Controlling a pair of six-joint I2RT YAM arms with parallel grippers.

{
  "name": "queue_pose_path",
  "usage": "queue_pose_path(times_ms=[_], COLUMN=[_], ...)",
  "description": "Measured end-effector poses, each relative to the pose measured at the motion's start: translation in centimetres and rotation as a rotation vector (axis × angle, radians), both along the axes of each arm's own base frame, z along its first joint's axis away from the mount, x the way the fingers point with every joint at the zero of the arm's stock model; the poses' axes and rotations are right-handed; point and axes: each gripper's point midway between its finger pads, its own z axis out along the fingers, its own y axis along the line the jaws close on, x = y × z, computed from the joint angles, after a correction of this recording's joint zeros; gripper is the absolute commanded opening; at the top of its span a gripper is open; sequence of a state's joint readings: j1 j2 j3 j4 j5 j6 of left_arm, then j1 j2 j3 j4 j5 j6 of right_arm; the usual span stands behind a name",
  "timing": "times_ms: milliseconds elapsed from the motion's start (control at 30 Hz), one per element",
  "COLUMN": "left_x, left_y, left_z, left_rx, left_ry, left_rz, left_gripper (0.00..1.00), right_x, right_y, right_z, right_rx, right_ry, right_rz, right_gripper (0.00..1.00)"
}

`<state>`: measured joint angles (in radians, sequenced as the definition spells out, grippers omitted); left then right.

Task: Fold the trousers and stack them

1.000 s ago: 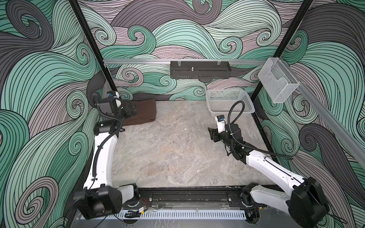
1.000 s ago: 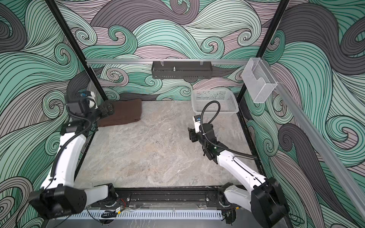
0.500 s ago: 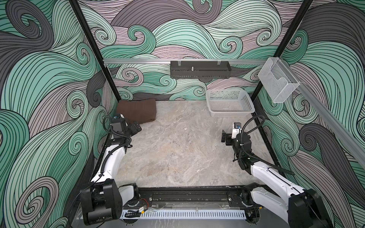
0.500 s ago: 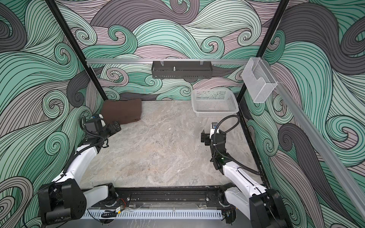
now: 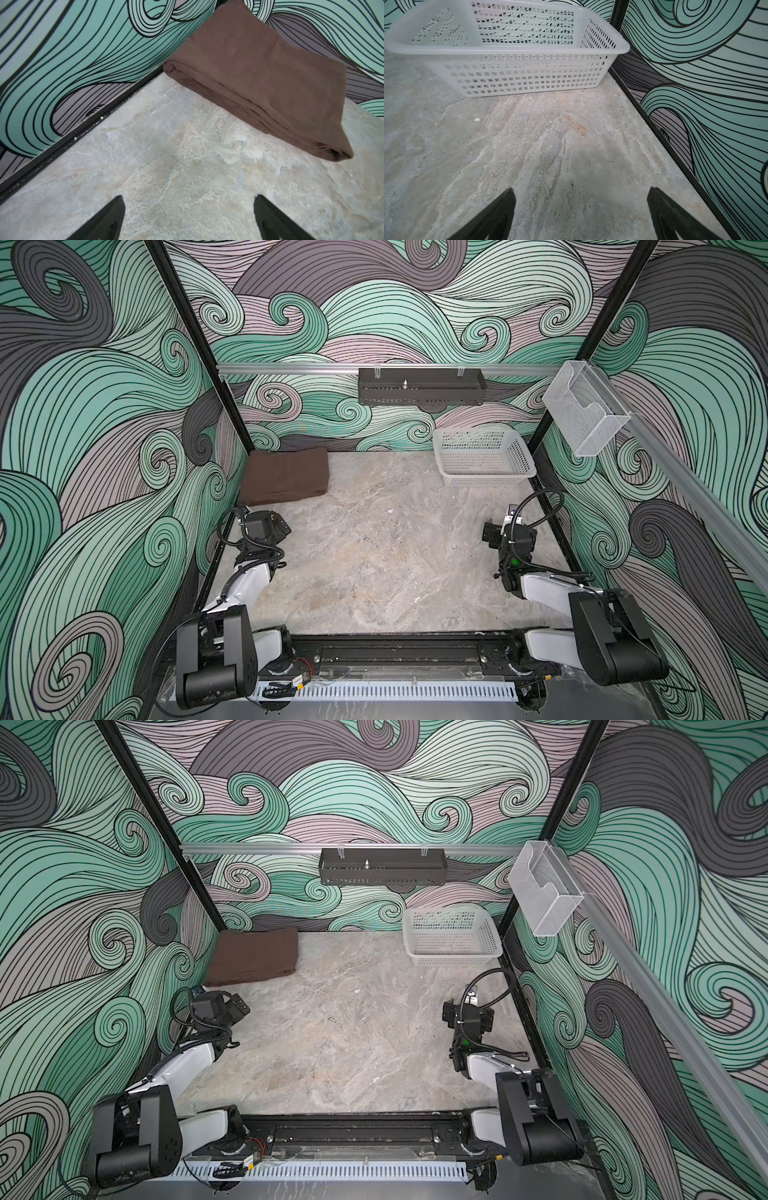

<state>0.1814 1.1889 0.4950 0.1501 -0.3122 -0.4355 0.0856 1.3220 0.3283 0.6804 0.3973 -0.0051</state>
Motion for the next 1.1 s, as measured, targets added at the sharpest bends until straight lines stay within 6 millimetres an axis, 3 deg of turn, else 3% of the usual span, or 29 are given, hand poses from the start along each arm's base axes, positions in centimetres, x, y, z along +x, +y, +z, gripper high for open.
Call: queue_pose_path(times_ms=[133, 333, 500, 600, 700, 833, 900, 1100], left_x=[0.5, 0.9, 2.1, 3.0, 4.6, 5.6, 5.3, 5.8], left_y=[0.8, 0.9, 0.4, -0.7, -2.9, -5.6, -5.8, -5.8], left_z=[0.2, -2.1, -2.8, -2.2, -2.0, -4.4, -5.2, -4.2], left_rx=[0.037, 0.065, 0.079, 0.102, 0.149, 0.203, 0.204, 0.232], left_ry=[-0.03, 0.002, -0.005, -0.028, -0.052, -0.021, 0.016, -0.008], left_rz=[0.029, 0.008, -0.052, -0.119, -0.227, -0.359, -0.378, -0.386], left_gripper=[0.98, 0.99, 0.99, 0.99, 0.99, 0.99, 0.99, 0.99], right_x=[1.4, 1.9, 3.3, 3.4, 3.3, 3.3, 3.3, 3.3], right_y=[0.5, 1.6, 1.8, 2.1, 2.1, 2.2, 2.2, 2.2], right_z=[0.1, -3.6, -2.1, -2.0, -2.2, -2.3, -2.3, -2.4], right_rx=[0.037, 0.069, 0.085, 0.09, 0.092, 0.093, 0.093, 0.093], right_ry=[-0.056, 0.016, -0.023, -0.022, -0.016, -0.012, -0.008, -0.005], right_rz=[0.039, 0.11, 0.137, 0.15, 0.154, 0.157, 0.157, 0.157], right_gripper=[0.99, 0.99, 0.99, 0.99, 0.99, 0.99, 0.99, 0.99])
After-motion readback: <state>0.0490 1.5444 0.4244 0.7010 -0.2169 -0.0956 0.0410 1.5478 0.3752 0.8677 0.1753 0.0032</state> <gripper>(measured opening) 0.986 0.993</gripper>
